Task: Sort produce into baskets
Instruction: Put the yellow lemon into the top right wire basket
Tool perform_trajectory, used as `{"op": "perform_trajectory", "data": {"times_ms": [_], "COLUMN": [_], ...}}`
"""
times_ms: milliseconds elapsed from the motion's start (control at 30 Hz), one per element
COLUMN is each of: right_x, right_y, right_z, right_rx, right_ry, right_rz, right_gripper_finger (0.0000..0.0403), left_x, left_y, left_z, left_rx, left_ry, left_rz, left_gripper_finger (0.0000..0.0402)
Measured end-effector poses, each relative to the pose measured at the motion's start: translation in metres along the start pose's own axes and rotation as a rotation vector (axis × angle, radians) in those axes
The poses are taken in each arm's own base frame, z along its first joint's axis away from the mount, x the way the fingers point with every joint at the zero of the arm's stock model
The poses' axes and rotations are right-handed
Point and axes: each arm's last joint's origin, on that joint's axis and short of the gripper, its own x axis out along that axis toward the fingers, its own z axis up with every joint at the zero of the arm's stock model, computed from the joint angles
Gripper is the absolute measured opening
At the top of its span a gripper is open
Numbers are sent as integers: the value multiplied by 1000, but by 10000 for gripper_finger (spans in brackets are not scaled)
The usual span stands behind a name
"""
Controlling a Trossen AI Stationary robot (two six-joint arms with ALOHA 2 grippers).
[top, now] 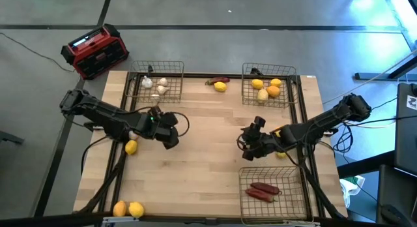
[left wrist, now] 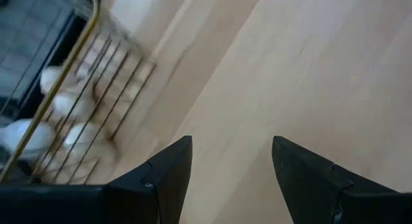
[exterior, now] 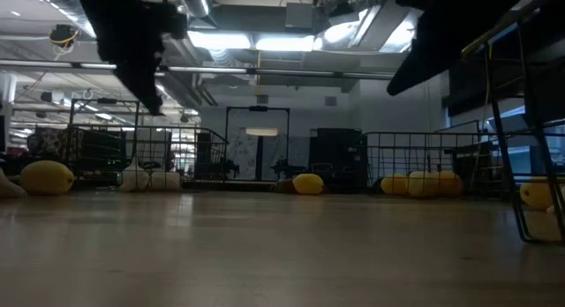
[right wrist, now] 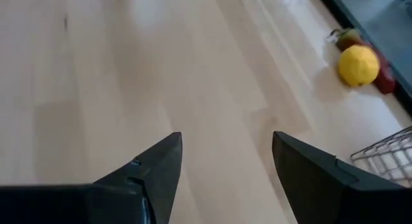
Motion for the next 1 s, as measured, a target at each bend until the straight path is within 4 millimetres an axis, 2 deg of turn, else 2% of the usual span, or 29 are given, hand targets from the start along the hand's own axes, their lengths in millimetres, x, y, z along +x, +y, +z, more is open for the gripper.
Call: {"op": "perform_trajectory", "data": {"times_ms": [300, 600, 800, 1000], "right_x": [13, 13, 13, 20], "right_y": [-17, -17, -16, -12], "right_z": [12, 16, 16, 14], "right_rx": [58, 74, 74, 66], "right_ry": [-29, -59, -59, -46], "right_rz": [-40, -26, -26, -22], "right_gripper_finger": [240, 240, 240, 240], "left_x": [21, 38, 55, 72], "left_y": [27, 63, 67, 60], "left_z": [7, 7, -6, -13], "left_rx": [58, 76, 138, 252], "left_ry": [173, 351, 542, 669], "left_rz": [-5, 60, 19, 45], "left_gripper_finger": [210, 210, 210, 210]}}
